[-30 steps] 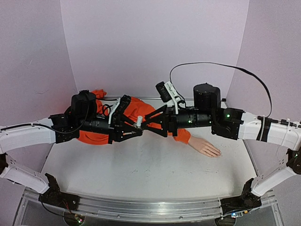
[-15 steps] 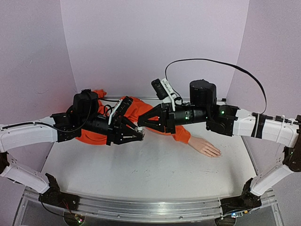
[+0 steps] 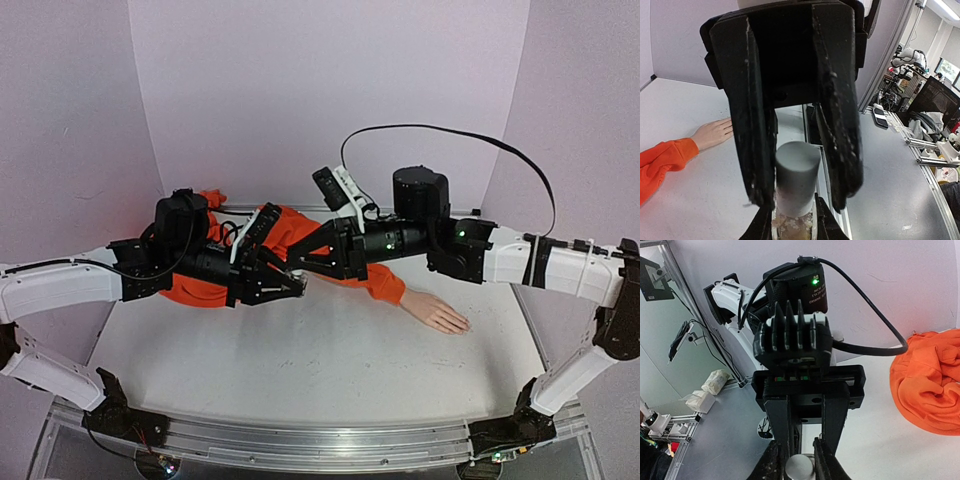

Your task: Paint the nails

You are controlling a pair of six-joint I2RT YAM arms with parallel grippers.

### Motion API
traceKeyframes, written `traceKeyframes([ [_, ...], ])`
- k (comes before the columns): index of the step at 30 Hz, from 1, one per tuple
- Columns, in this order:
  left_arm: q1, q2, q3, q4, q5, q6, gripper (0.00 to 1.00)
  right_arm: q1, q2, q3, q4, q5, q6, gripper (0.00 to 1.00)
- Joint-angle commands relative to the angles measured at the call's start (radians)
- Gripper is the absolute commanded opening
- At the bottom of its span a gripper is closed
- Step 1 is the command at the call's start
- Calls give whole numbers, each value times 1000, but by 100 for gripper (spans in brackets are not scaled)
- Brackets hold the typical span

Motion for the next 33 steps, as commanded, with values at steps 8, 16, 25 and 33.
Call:
traceKeyframes([
  [8, -6, -21, 47, 60, -10, 5, 0, 18, 26, 56, 35, -22, -1, 1],
  [16, -6, -73, 10, 58, -379, -3, 0, 63, 43, 68, -23, 318, 99, 0],
  [25, -7, -160, -55, 58, -841, 84, 0, 384, 291, 328, -324, 1255, 528, 0],
  [33, -6, -139, -34, 47, -674, 73, 0, 326, 75, 231, -212, 1168, 266, 61],
])
